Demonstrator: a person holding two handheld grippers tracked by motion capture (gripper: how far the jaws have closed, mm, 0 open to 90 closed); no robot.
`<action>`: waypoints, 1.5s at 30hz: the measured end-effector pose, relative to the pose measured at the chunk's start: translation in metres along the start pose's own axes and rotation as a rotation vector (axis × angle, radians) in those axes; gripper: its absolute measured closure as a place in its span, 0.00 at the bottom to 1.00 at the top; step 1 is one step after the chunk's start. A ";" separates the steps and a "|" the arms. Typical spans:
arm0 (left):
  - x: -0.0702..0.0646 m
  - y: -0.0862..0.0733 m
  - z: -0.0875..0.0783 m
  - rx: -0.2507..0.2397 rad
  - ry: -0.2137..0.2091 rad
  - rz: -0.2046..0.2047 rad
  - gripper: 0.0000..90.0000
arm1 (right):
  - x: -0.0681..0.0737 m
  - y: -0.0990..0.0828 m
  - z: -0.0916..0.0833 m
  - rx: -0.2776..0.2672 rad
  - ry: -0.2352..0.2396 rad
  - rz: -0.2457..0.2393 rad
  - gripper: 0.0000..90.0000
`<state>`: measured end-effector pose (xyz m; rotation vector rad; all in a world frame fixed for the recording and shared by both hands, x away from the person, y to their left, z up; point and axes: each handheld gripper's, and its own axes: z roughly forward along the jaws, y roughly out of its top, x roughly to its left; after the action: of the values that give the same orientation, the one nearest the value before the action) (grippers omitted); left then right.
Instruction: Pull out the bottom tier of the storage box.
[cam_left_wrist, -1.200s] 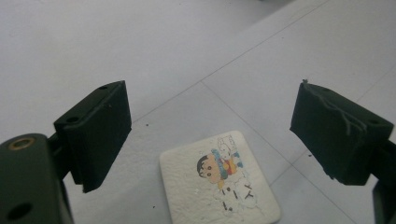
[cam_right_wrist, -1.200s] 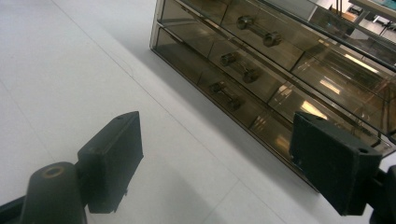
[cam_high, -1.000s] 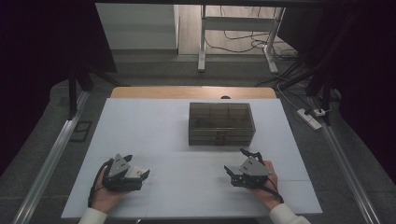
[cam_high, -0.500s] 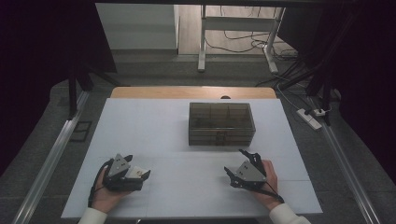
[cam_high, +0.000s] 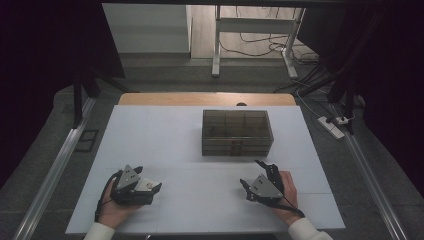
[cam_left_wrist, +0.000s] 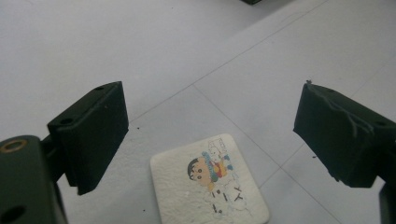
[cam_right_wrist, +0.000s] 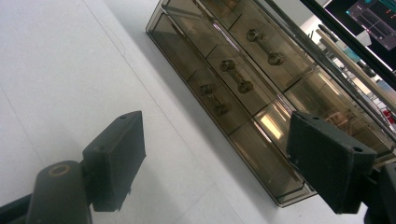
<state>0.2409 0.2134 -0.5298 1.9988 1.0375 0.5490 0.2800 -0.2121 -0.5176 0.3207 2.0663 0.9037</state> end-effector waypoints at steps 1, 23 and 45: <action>0.000 0.000 0.000 0.000 0.000 -0.001 0.11 | 0.000 0.000 0.000 0.001 -0.002 -0.004 0.22; 0.000 0.000 0.001 0.006 0.000 0.004 0.11 | 0.007 0.003 0.003 -0.013 -0.030 -0.103 0.23; -0.001 0.000 0.002 0.011 -0.001 0.006 0.12 | 0.010 0.004 0.007 -0.014 -0.051 -0.168 0.23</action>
<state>0.2415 0.2123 -0.5311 2.0128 1.0361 0.5461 0.2784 -0.2008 -0.5238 0.1578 2.0057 0.8005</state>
